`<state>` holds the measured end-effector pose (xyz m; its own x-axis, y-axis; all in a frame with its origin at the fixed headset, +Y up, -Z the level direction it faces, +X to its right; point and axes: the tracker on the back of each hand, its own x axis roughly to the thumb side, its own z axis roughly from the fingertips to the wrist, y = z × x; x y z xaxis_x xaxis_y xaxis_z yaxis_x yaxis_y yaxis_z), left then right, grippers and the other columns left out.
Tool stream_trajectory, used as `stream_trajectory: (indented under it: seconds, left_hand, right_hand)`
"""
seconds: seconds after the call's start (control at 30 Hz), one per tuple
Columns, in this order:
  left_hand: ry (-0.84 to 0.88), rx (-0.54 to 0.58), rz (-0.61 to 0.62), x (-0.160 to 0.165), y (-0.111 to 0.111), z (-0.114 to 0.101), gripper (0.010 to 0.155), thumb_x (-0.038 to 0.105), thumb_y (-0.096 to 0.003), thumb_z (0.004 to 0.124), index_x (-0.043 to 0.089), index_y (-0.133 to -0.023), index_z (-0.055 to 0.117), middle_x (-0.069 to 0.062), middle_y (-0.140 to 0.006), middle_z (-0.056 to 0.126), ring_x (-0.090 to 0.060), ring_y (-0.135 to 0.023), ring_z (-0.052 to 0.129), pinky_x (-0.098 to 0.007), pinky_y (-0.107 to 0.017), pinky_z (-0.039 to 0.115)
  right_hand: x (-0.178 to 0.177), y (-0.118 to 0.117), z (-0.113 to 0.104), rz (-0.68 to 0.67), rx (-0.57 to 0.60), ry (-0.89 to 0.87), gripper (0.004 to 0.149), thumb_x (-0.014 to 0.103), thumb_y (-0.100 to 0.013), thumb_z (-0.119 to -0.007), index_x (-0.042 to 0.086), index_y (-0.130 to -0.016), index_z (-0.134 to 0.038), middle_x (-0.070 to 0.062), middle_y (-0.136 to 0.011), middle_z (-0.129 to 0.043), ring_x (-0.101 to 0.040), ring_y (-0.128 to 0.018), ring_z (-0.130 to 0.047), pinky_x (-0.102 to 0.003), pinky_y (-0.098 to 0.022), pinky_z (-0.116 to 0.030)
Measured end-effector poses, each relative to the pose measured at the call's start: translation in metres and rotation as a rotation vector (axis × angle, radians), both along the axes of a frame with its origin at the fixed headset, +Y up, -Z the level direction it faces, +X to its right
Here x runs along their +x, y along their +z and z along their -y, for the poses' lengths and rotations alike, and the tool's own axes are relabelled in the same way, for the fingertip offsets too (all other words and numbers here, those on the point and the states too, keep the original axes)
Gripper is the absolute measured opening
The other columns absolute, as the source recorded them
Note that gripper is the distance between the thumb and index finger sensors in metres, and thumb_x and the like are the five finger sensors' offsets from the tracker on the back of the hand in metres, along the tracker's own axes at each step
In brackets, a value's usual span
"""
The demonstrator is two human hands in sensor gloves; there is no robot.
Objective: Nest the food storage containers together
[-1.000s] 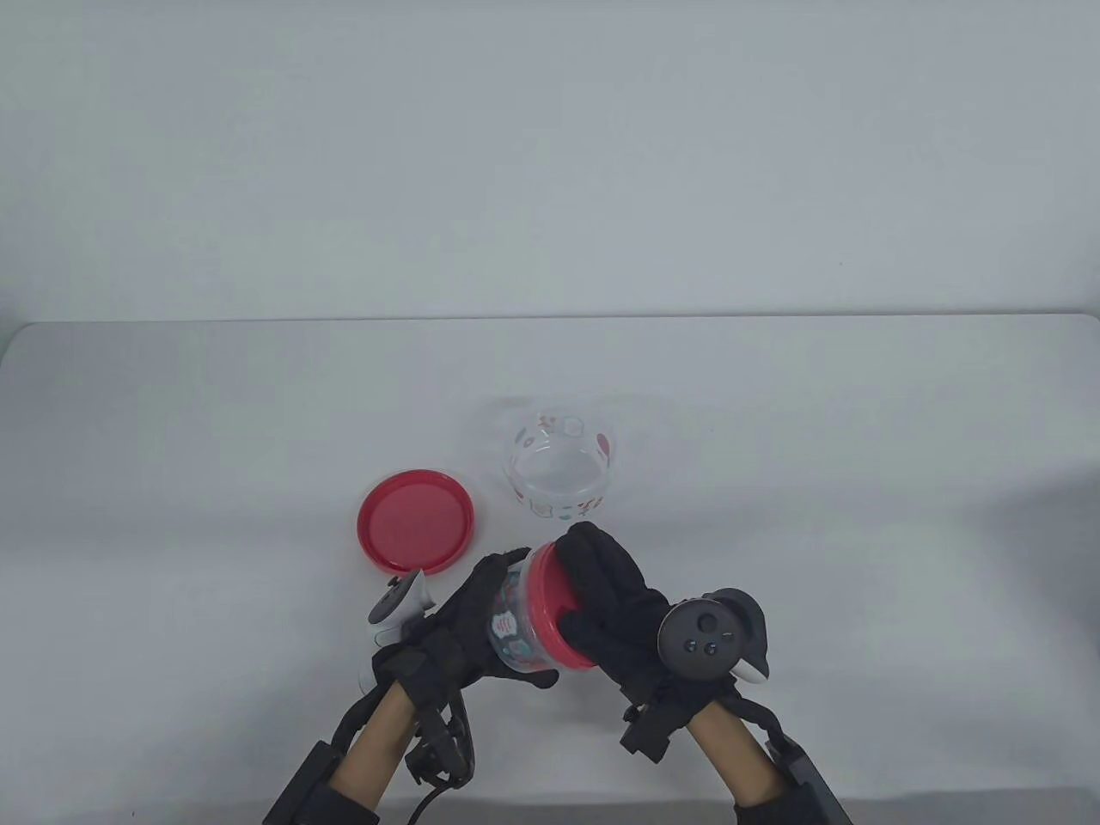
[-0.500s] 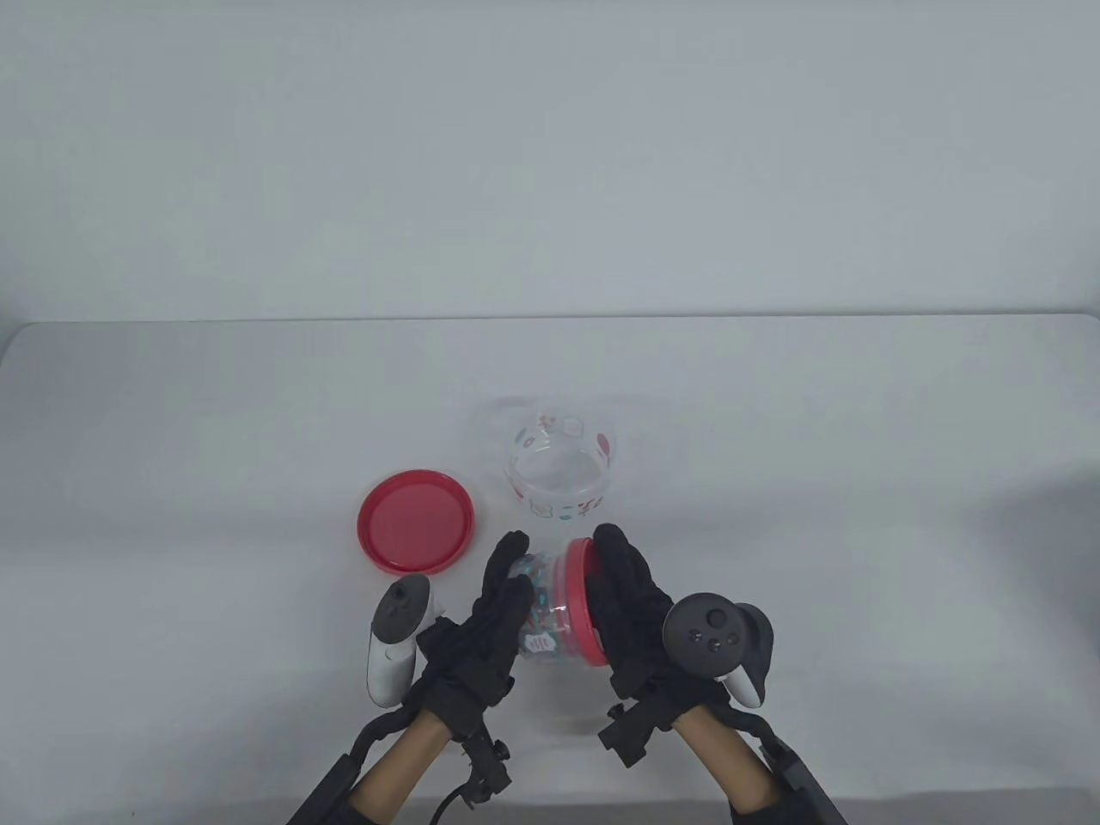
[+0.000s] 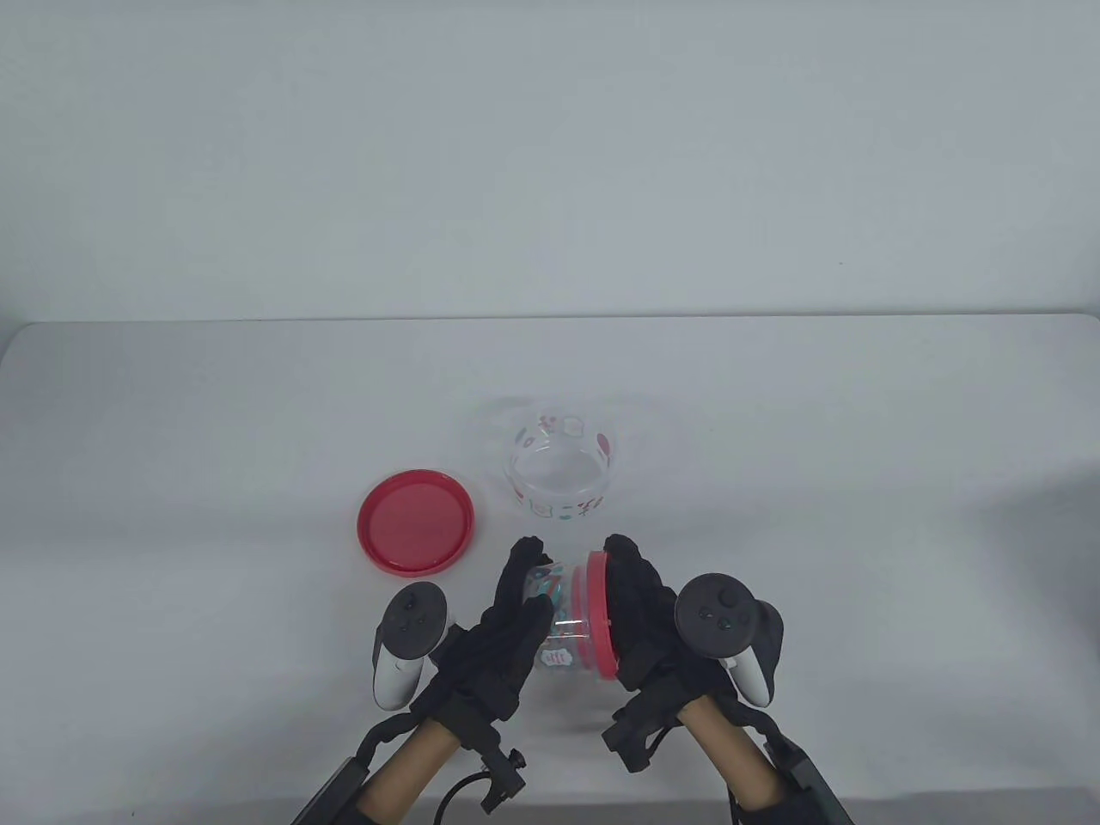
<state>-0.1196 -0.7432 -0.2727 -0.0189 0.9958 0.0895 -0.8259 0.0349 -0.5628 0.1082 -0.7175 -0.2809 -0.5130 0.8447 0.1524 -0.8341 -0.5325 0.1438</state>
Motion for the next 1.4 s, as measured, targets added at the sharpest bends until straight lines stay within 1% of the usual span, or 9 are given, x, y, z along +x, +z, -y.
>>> stream_trajectory:
  seconds: [0.2, 0.37, 0.43, 0.57, 0.73, 0.93, 1.03, 1.2, 1.4]
  left_hand:
    - [0.191, -0.109, 0.057, -0.002, -0.006, 0.01, 0.077, 0.066, -0.0629, 0.04, 0.034, -0.116, -0.007, -0.017, -0.123, 0.001, -0.061, -0.108, 0.027, -0.067, -0.074, 0.045]
    - [0.248, -0.132, 0.046, -0.005, -0.008, 0.009, 0.078, 0.065, -0.0638, 0.039, 0.03, -0.12, -0.001, -0.019, -0.125, 0.007, -0.058, -0.11, 0.031, -0.067, -0.077, 0.036]
    - [0.241, -0.116, 0.006, -0.009, -0.01, 0.003, 0.074, 0.063, -0.065, 0.039, 0.031, -0.121, 0.001, -0.014, -0.126, 0.003, -0.048, -0.114, 0.012, -0.066, -0.078, 0.018]
    - [0.061, 0.008, -0.141, -0.027, -0.014, -0.01, 0.07, 0.058, -0.0661, 0.042, 0.033, -0.121, 0.006, -0.01, -0.126, -0.001, -0.043, -0.114, 0.001, -0.065, -0.075, 0.005]
    - [-0.335, 0.186, -0.342, -0.052, -0.018, -0.024, 0.069, 0.058, -0.0651, 0.045, 0.036, -0.121, 0.01, -0.007, -0.127, 0.002, -0.041, -0.114, -0.005, -0.063, -0.075, -0.001]
    - [-0.533, 0.155, -0.382, -0.062, -0.022, -0.023, 0.069, 0.058, -0.0641, 0.046, 0.041, -0.12, 0.009, 0.002, -0.125, -0.008, -0.028, -0.112, -0.02, -0.057, -0.072, -0.014]
    - [-0.679, 0.196, -0.415, -0.063, -0.024, -0.026, 0.069, 0.059, -0.0639, 0.046, 0.042, -0.12, 0.009, 0.004, -0.125, -0.01, -0.026, -0.111, -0.022, -0.056, -0.072, -0.015]
    - [-0.655, 0.193, -0.437, -0.066, -0.024, -0.031, 0.069, 0.058, -0.0639, 0.046, 0.042, -0.12, 0.008, 0.004, -0.124, -0.011, -0.025, -0.11, -0.023, -0.055, -0.071, -0.016]
    - [-0.63, 0.155, -0.434, -0.068, -0.027, -0.029, 0.07, 0.058, -0.0641, 0.046, 0.041, -0.119, 0.007, 0.003, -0.124, -0.011, -0.026, -0.111, -0.022, -0.055, -0.072, -0.015]
  right_hand:
    - [0.007, -0.016, 0.02, -0.173, -0.215, -0.343, 0.06, 0.044, -0.067, -0.049, 0.004, -0.112, -0.043, -0.026, -0.097, -0.065, -0.043, -0.068, -0.08, -0.041, -0.036, -0.08]
    - [0.01, -0.02, 0.018, -0.156, -0.139, -0.372, 0.053, 0.042, -0.066, -0.053, 0.007, -0.106, -0.057, -0.02, -0.09, -0.071, -0.037, -0.059, -0.082, -0.034, -0.034, -0.08]
    - [0.011, -0.02, 0.016, -0.137, -0.115, -0.372, 0.051, 0.042, -0.066, -0.054, 0.007, -0.103, -0.06, -0.018, -0.087, -0.073, -0.035, -0.055, -0.084, -0.031, -0.032, -0.08]
    - [0.014, -0.016, 0.008, -0.055, -0.077, -0.328, 0.051, 0.042, -0.066, -0.056, 0.006, -0.102, -0.061, -0.018, -0.085, -0.073, -0.034, -0.054, -0.084, -0.031, -0.031, -0.08]
    - [0.02, -0.011, -0.017, 0.164, 0.132, 0.002, 0.05, 0.042, -0.065, -0.058, 0.006, -0.1, -0.065, -0.018, -0.083, -0.076, -0.034, -0.051, -0.085, -0.03, -0.029, -0.081]
    - [0.016, -0.032, -0.041, 0.298, 0.114, -0.048, 0.051, 0.042, -0.065, -0.058, 0.005, -0.099, -0.066, -0.019, -0.081, -0.078, -0.033, -0.049, -0.086, -0.029, -0.027, -0.081]
    - [0.013, -0.052, -0.056, 0.388, 0.117, 0.004, 0.051, 0.042, -0.065, -0.058, 0.005, -0.099, -0.066, -0.019, -0.081, -0.078, -0.033, -0.049, -0.087, -0.029, -0.027, -0.081]
    - [0.01, -0.083, -0.062, 0.499, 0.056, 0.059, 0.051, 0.042, -0.065, -0.059, 0.005, -0.099, -0.065, -0.019, -0.081, -0.078, -0.033, -0.049, -0.087, -0.029, -0.027, -0.082]
    - [0.0, -0.12, -0.044, 0.607, -0.045, 0.087, 0.051, 0.042, -0.064, -0.062, 0.005, -0.098, -0.067, -0.019, -0.081, -0.08, -0.033, -0.049, -0.089, -0.03, -0.028, -0.083]
